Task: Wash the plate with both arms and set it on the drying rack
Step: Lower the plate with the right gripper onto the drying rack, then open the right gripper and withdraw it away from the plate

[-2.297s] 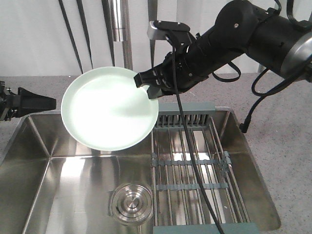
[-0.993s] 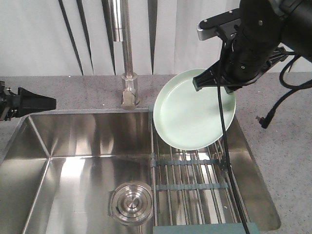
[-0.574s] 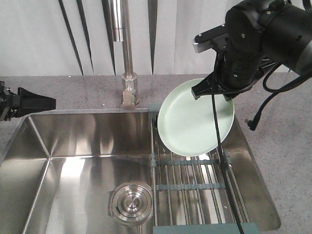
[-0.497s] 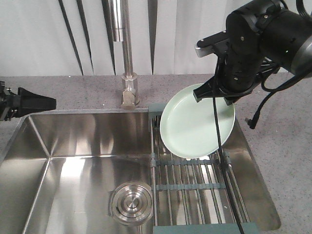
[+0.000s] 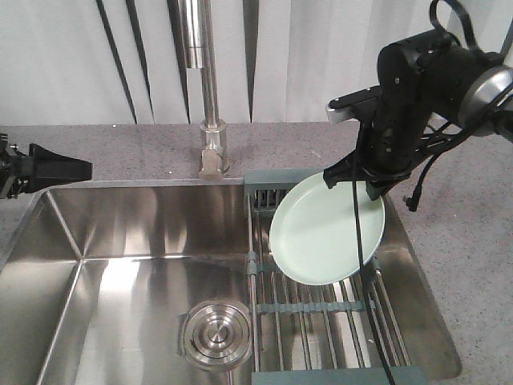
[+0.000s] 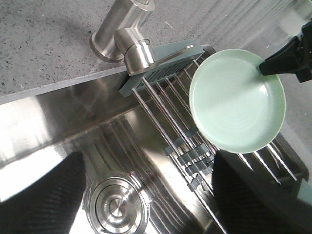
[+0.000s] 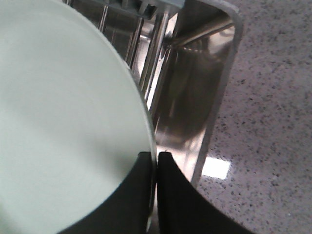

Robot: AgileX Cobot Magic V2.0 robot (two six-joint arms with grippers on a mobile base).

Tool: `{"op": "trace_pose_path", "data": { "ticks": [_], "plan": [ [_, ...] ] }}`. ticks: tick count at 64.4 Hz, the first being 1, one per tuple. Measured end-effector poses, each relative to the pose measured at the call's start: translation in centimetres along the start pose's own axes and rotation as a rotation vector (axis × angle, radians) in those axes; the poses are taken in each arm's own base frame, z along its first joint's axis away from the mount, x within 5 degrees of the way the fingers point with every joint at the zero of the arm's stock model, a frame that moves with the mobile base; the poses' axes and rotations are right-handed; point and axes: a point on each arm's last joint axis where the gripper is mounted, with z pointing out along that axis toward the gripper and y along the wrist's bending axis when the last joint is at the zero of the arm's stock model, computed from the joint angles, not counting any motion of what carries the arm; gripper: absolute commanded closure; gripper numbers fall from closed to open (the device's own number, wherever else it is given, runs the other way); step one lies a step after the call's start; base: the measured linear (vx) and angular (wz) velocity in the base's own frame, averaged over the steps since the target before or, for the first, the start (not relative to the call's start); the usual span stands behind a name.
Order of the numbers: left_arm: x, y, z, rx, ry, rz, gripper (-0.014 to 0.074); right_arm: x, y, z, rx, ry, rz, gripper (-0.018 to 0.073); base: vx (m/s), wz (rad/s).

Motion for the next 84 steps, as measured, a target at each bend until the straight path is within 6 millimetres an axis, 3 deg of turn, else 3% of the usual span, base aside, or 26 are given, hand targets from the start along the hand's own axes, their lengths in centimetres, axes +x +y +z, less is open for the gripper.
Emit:
{"op": "trace_pose_path", "data": {
  "ticks": [19,33,41,52,64,74,84],
  "plan": [
    [0.0,0.0,0.0,0.0,0.0,0.0,0.0073,-0.5,0.5,2.3,-0.017,0.028,-0.017,0.0348,0.0,0.0],
    [0.0,0.0,0.0,0.0,0.0,0.0,0.0073,-0.5,0.6,2.4,-0.019,0.027,-0.017,0.0235,0.0,0.0],
    [0.0,0.0,0.0,0.0,0.0,0.0,0.0073,-0.6,0.5,1.6,-0.028,-0.003,-0.01,0.024,0.0,0.0],
    [0.0,0.0,0.0,0.0,0.0,0.0,0.0073,0.2,0.2,-1.9,-0.05,-0.148,0.006,0.0241,0.0,0.0],
    [0.0,0.0,0.0,0.0,0.0,0.0,0.0073,3.9,-0.2,-5.6,-0.057,-0.352,0.013,0.0241,0.0,0.0],
    [0.0,0.0,0.0,0.0,0.0,0.0,0.0073,8.6,-0.5,-8.4,-0.062,-0.518,0.017,0.0241,0.0,0.0],
    [0.0,0.0,0.0,0.0,0.0,0.0,0.0073,13.0,-0.5,-9.4,-0.067,-0.661,0.018,0.0241,0.0,0.0]
  ]
}}
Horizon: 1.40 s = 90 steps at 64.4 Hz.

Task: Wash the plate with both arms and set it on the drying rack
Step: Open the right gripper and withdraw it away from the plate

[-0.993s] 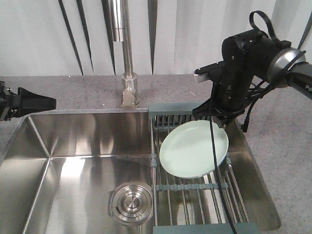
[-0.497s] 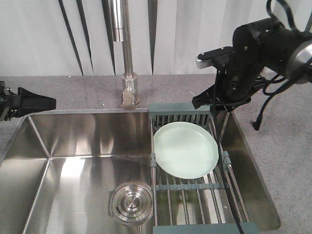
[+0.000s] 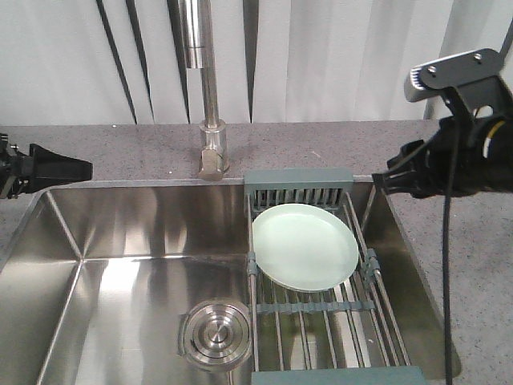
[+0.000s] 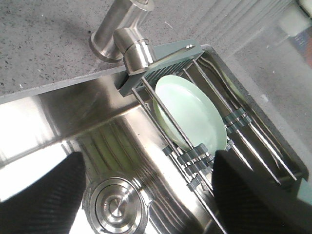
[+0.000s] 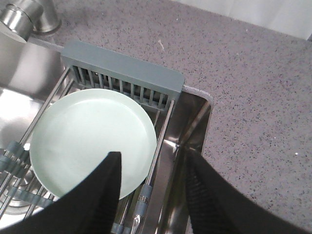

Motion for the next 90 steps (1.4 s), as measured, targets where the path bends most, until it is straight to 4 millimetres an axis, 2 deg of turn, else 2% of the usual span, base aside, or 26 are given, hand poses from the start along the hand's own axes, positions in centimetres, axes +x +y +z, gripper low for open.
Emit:
{"op": "trace_pose_path", "data": {
  "ticks": [8,15,28,49,64,90],
  "plan": [
    [0.0,0.0,0.0,0.0,0.0,0.0,0.0073,3.3,0.3,-1.5,-0.01,-0.126,-0.003,0.0241,0.0,0.0],
    [0.0,0.0,0.0,0.0,0.0,0.0,0.0073,6.7,0.6,-1.6,-0.022,-0.203,-0.009,0.0241,0.0,0.0],
    [0.0,0.0,0.0,0.0,0.0,0.0,0.0073,11.1,1.2,-1.8,-0.044,-0.373,-0.012,0.0241,0.0,0.0],
    [0.0,0.0,0.0,0.0,0.0,0.0,0.0073,18.3,1.7,-2.0,-0.062,-0.411,-0.015,0.0241,0.0,0.0],
    [0.0,0.0,0.0,0.0,0.0,0.0,0.0073,19.4,1.9,-2.2,-0.067,-0.456,-0.014,0.0241,0.0,0.0],
    [0.0,0.0,0.0,0.0,0.0,0.0,0.0073,19.5,1.9,-2.2,-0.068,-0.453,-0.014,0.0249,0.0,0.0]
  ]
}}
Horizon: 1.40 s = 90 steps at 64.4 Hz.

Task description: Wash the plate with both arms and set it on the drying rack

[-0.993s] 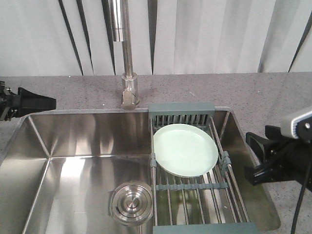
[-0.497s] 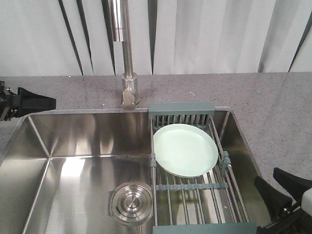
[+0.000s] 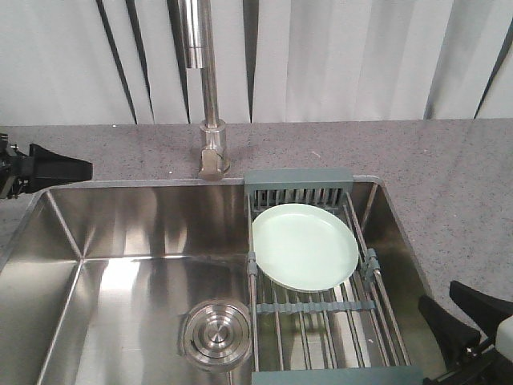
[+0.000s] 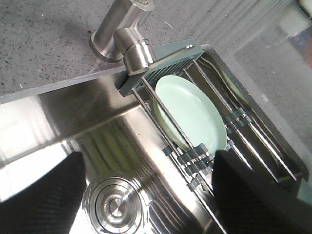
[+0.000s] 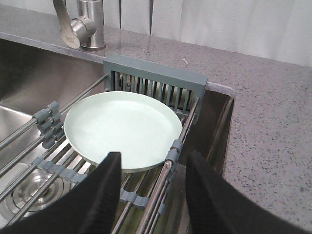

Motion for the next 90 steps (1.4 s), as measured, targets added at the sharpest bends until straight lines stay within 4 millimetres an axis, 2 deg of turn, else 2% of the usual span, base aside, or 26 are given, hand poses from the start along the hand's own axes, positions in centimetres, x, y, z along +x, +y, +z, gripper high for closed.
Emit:
{"op": "trace_pose_path", "data": {
  "ticks": [69,77,90],
  "plan": [
    [-0.25,-0.09,0.0,0.01,-0.027,-0.017,0.0087,0.01,0.0,0.0,0.0,0.001,0.0,0.0251,0.0,0.0],
    [-0.25,-0.09,0.0,0.011,-0.027,-0.042,0.0207,0.01,0.0,0.0,0.0,0.001,0.0,0.0251,0.0,0.0],
    [-0.24,-0.09,0.0,0.011,-0.026,-0.054,0.0576,0.01,0.0,0.0,0.0,0.001,0.0,0.0251,0.0,0.0]
  ]
}}
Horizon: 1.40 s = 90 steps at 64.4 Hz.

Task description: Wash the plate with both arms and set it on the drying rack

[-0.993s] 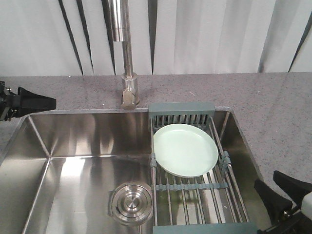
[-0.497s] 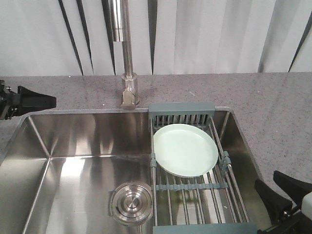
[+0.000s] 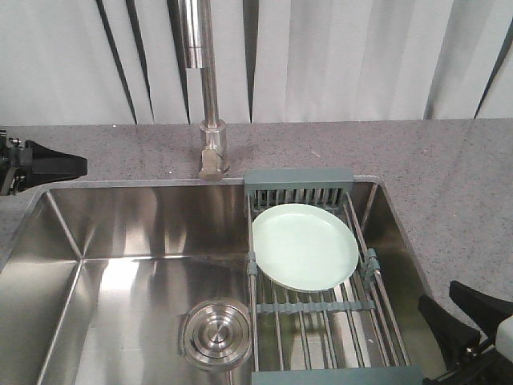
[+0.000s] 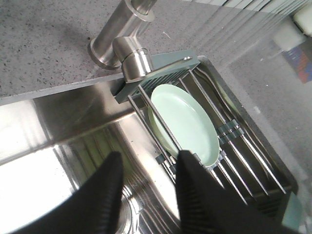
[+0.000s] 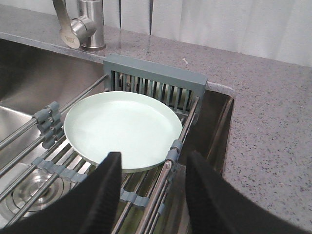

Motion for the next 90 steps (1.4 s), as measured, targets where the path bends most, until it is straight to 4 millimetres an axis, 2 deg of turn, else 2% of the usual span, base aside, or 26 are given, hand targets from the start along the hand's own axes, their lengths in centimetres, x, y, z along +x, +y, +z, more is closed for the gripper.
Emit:
{"op": "trace_pose_path", "data": {
  "ticks": [1,10,17,28,52,70,90],
  "plan": [
    [0.0,0.0,0.0,0.0,0.0,-0.001,0.0607,0.0,0.0,0.0,0.0,0.0,0.0,0.0251,0.0,0.0],
    [0.0,-0.3,0.5,0.011,0.011,0.004,0.0604,0.0,0.0,0.0,0.0,0.0,0.0,0.0251,0.0,0.0],
    [0.2,-1.4,1.9,0.044,0.042,0.043,0.0603,0.0,0.0,0.0,0.0,0.0,0.0,0.0251,0.0,0.0],
    [0.4,-3.4,4.8,0.119,0.105,0.122,0.0603,0.0,0.0,0.0,0.0,0.0,-0.001,0.0251,0.0,0.0],
    [-1.7,-6.0,12.1,0.252,0.195,0.262,0.0603,0.0,0.0,0.0,0.0,0.0,-0.001,0.0251,0.0,0.0],
    [-1.9,-5.8,17.2,0.279,0.295,0.372,0.0602,0.0,0.0,0.0,0.0,0.0,-0.001,0.0251,0.0,0.0],
    [-3.0,-3.8,19.6,0.223,0.271,0.466,0.0602,0.0,0.0,0.0,0.0,0.0,-0.001,0.0251,0.0,0.0]
  ]
}}
